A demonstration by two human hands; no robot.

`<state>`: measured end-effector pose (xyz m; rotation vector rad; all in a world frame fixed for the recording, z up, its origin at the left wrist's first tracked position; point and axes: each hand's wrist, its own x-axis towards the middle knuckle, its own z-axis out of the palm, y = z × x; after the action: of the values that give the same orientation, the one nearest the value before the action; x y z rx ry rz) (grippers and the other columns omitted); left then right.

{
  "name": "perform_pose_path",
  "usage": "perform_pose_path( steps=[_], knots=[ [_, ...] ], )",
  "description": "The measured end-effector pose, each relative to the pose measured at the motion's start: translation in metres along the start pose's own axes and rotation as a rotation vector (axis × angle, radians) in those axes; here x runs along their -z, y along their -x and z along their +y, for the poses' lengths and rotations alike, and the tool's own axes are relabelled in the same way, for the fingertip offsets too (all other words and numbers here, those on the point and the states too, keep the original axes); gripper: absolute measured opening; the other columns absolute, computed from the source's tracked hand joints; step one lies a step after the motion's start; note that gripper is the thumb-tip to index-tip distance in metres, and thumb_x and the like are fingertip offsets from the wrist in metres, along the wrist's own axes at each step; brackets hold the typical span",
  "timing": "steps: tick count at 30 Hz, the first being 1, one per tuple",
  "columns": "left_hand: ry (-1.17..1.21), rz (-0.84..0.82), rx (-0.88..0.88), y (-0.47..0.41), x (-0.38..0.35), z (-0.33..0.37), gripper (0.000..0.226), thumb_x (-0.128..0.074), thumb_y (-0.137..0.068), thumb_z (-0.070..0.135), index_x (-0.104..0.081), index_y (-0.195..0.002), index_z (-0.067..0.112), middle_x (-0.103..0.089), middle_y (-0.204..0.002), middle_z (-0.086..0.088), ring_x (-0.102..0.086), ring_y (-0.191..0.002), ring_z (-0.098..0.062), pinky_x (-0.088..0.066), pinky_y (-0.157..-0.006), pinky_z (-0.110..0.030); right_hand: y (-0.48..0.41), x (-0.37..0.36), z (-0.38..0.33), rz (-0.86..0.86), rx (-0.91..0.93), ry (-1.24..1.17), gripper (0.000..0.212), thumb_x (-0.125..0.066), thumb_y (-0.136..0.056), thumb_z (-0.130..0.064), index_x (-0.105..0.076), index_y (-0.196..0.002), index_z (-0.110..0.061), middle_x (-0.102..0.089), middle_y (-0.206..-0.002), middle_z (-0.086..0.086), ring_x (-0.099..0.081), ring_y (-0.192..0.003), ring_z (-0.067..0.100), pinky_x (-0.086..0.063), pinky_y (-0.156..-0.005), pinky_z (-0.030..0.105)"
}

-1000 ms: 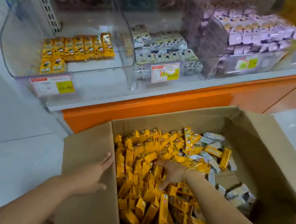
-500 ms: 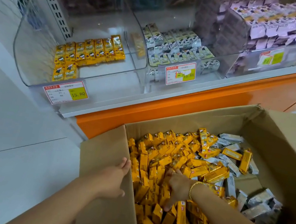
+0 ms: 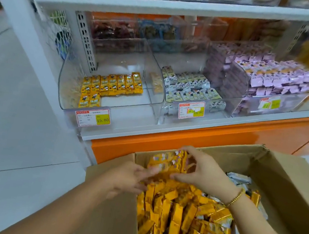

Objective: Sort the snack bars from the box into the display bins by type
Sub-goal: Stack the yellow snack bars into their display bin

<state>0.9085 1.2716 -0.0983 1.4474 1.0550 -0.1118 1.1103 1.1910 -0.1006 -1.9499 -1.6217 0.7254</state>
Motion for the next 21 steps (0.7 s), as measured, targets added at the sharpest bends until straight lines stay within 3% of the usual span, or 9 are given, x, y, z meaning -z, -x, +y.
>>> perform_pose_path(
  steps=[3,6,9,12,15,21],
  knots=[
    [0.703,0.070,-0.126,0.016,0.003,0.020,0.053,-0.066,-0.069,0.037,-0.061,-0.114,0.008,-0.070,-0.105,-0.015,-0.071,-0.091,-0.022,-0.058,-0.078,-0.030,0.010,0.020,-0.033,0.212,0.103,-0.254,0.055,-0.086,-0.065,-0.024,-0.053,-0.109,-0.030,-0.066,-0.084,-0.003,-0.062,-0.066,0.004,-0.053,-0.063,0.020],
    [0.956,0.105,-0.221,0.040,0.007,0.039,0.038,-0.066,-0.067,0.022,-0.064,-0.101,0.005,-0.073,-0.090,-0.016,-0.072,-0.073,-0.022,-0.059,-0.065,-0.031,0.021,0.027,-0.058,0.222,0.238,-0.450,0.063,-0.087,-0.064,-0.017,-0.052,-0.115,-0.027,-0.067,-0.096,-0.016,-0.068,-0.085,0.003,-0.055,-0.076,0.021],
    [0.817,0.207,-0.320,0.060,0.014,0.051,0.030,-0.064,-0.070,0.024,-0.066,-0.093,0.006,-0.074,-0.085,-0.012,-0.072,-0.068,-0.019,-0.059,-0.063,-0.030,0.025,0.023,-0.072,0.223,0.327,-0.395,0.066,-0.086,-0.066,-0.023,-0.048,-0.119,-0.033,-0.060,-0.106,-0.028,-0.064,-0.094,0.001,-0.052,-0.081,0.016],
    [0.652,0.260,-0.406,0.073,0.023,0.056,0.038,-0.064,-0.076,0.029,-0.067,-0.103,0.003,-0.073,-0.096,-0.014,-0.071,-0.088,-0.024,-0.059,-0.075,-0.036,0.024,0.020,-0.079,0.260,0.378,-0.205,0.063,-0.081,-0.069,-0.037,-0.045,-0.120,-0.036,-0.053,-0.113,-0.026,-0.056,-0.106,-0.002,-0.044,-0.087,0.010],
    [0.571,0.322,-0.448,0.080,0.034,0.061,0.039,-0.065,-0.078,0.026,-0.065,-0.107,0.000,-0.073,-0.097,-0.015,-0.071,-0.090,-0.027,-0.060,-0.073,-0.037,0.019,0.020,-0.089,0.286,0.448,0.003,0.065,-0.068,-0.072,-0.050,-0.043,-0.130,-0.035,-0.045,-0.127,-0.023,-0.042,-0.119,-0.006,-0.032,-0.095,0.004],
    [0.602,0.499,-0.511,0.080,0.081,0.066,0.035,-0.058,-0.085,0.039,-0.067,-0.100,0.009,-0.075,-0.090,-0.006,-0.072,-0.085,-0.018,-0.059,-0.075,-0.029,-0.035,0.021,-0.138,0.240,0.390,0.107,0.066,-0.074,-0.074,-0.038,-0.048,-0.134,-0.026,-0.049,-0.112,-0.014,-0.044,-0.098,-0.001,-0.034,-0.082,0.005]
  ],
)
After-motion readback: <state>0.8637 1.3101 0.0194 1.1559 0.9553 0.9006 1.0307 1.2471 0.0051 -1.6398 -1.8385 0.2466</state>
